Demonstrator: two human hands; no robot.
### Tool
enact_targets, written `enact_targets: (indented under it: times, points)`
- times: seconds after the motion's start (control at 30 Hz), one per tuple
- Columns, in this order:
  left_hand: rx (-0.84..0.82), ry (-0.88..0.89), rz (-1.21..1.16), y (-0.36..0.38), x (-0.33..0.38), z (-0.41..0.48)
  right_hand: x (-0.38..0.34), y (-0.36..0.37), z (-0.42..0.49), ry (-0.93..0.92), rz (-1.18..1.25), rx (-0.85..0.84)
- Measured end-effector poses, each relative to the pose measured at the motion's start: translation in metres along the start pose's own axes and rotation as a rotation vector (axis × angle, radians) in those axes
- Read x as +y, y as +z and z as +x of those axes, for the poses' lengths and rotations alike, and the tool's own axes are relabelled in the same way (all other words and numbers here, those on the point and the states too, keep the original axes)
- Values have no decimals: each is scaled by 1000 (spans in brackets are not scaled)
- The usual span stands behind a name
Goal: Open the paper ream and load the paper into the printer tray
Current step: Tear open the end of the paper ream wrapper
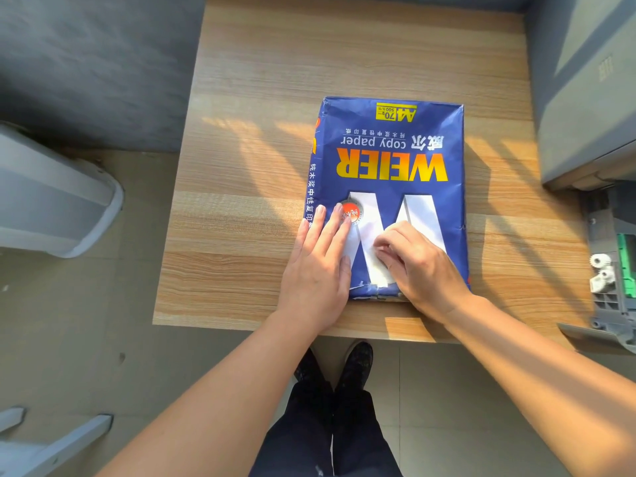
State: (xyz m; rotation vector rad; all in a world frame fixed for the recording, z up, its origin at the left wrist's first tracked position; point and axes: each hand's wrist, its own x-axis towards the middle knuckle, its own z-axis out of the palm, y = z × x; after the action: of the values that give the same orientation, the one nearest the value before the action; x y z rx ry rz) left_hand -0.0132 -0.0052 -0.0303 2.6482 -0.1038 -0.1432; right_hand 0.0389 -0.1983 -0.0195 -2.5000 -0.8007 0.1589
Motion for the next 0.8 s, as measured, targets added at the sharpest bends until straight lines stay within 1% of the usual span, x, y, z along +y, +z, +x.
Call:
enact_targets:
  times: [0.1, 0.37, 0.5, 0.6, 0.7, 0.8]
  points:
    - [-1, -1, 14, 1, 0, 0, 3, -1, 0, -46, -54, 11]
    - [10, -10, 20, 1, 2, 0, 17, -2, 7, -325, -344, -35]
    - [3, -13, 22, 1, 2, 0, 18, -12, 22, -538, -487, -61]
    - [5, -9, 22, 1, 2, -1, 19, -22, 32, -683, -496, -98]
    - [9, -5, 19, 1, 1, -1, 24, -23, 37, -692, -450, -125]
    - [13, -5, 15, 1, 1, 0, 27, -22, 33, -568, -364, -125]
